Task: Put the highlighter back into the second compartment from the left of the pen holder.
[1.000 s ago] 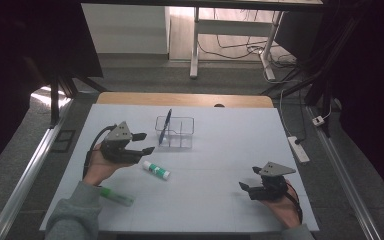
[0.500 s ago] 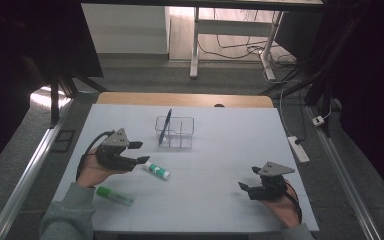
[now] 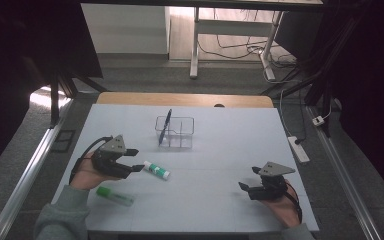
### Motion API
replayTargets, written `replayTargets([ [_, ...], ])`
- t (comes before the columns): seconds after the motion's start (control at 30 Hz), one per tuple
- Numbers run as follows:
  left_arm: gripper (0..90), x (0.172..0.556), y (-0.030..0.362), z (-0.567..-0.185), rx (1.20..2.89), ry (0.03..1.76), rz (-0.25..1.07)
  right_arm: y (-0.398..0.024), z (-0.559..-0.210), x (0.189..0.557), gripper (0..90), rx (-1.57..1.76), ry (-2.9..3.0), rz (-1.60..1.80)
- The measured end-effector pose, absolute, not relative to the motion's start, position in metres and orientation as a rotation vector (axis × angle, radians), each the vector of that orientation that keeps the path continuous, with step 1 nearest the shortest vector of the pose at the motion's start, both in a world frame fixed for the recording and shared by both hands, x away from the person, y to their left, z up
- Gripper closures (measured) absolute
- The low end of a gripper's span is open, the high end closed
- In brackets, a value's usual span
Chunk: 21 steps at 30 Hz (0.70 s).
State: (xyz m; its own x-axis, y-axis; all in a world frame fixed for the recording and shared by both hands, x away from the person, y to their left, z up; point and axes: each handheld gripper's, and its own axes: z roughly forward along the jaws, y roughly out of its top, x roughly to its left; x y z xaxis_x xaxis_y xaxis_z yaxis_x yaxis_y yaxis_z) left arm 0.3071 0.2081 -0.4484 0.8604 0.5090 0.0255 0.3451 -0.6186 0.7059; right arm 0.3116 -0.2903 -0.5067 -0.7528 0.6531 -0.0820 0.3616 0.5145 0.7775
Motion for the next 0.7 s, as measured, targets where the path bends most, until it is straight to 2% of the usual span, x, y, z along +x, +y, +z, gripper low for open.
replayTargets([
  [0.43,40.2,0.293,0.224,-0.454,2.412,0.541,0.211,-0.290,-0.508,0.312,21.8,0.846,2.399,1.099],
  [0.7,40.5,0.285,0.233,-0.453,2.413,0.509,0.200,-0.290,-0.507,0.311,22.0,0.839,2.392,1.108],
])
